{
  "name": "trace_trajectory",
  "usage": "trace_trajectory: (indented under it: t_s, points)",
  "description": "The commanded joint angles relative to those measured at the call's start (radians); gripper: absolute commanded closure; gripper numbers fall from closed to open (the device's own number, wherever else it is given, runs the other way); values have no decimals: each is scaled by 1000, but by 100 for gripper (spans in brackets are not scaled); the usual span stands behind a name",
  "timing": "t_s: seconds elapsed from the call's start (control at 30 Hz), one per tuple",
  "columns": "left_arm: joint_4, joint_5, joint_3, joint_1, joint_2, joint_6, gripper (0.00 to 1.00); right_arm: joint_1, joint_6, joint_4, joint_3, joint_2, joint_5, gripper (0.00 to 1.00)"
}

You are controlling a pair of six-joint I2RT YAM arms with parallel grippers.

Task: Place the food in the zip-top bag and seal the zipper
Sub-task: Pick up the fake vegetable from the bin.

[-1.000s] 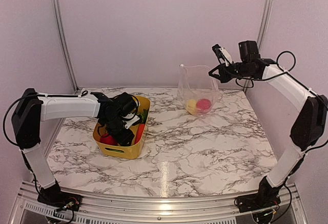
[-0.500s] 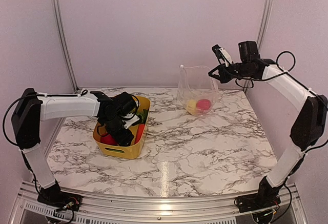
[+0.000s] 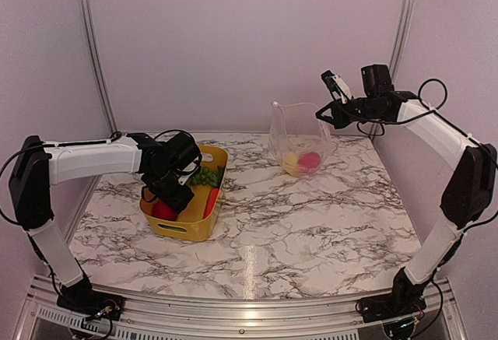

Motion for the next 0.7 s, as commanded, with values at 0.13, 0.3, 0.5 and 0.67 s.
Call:
trace_trajectory:
  t_s: [0.13,0.3,0.5,0.67]
  points:
    - [-46,-77,3,7,-71,-116,27,-5,21,14,-2,0,-18,100]
    - [-60,-121,-20,7,-74,-142,25,-5,24,14,-5,-1,-22,100]
    - [-64,-174,-35,7,-62,-167,25,-5,26,15,-9,-6,-26,100]
    - [-55,-180,-47,-1,-30,-182,25,-5,27,13,-13,-9,-28,100]
